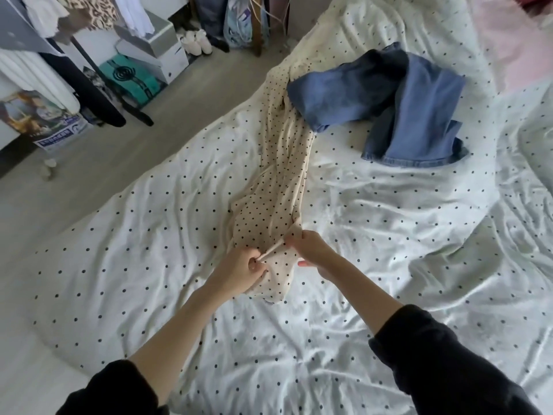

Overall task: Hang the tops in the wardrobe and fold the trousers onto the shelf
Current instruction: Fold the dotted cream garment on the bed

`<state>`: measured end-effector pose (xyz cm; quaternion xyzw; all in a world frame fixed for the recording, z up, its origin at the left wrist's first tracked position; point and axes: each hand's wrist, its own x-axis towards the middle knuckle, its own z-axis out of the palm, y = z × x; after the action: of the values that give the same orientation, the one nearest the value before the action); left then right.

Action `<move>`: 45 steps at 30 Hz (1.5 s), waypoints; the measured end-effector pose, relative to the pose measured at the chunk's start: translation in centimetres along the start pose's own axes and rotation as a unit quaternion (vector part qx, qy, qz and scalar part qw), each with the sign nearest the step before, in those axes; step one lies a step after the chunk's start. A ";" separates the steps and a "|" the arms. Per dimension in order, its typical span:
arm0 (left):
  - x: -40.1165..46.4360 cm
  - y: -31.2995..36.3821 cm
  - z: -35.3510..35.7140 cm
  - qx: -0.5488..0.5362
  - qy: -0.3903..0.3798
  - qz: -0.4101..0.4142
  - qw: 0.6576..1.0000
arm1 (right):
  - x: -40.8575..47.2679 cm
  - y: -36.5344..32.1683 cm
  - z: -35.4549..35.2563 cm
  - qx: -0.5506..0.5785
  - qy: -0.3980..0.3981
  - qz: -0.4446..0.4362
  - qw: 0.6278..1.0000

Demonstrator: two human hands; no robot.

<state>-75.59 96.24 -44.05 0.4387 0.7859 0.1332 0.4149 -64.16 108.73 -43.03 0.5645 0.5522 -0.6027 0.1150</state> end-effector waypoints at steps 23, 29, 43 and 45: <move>-18.7 11.8 2.9 0.113 -0.072 0.269 0.954 | -25.1 13.3 -4.6 0.075 0.267 -0.096 0.956; -21.8 19.0 8.6 0.098 -0.090 0.295 0.946 | -31.7 20.3 -10.1 0.089 0.325 -0.102 0.936; -27.9 44.0 30.5 -0.162 -0.186 0.271 0.930 | -42.8 39.8 -31.7 0.158 0.468 -0.104 0.863; -27.5 45.6 32.5 -0.158 -0.219 0.265 0.926 | -42.6 42.1 -33.0 0.162 0.452 -0.111 0.870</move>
<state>-16.71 95.69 -23.36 0.5780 0.4992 0.2616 0.5902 0.56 99.00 -23.03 0.7209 0.4973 -0.3713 -0.3085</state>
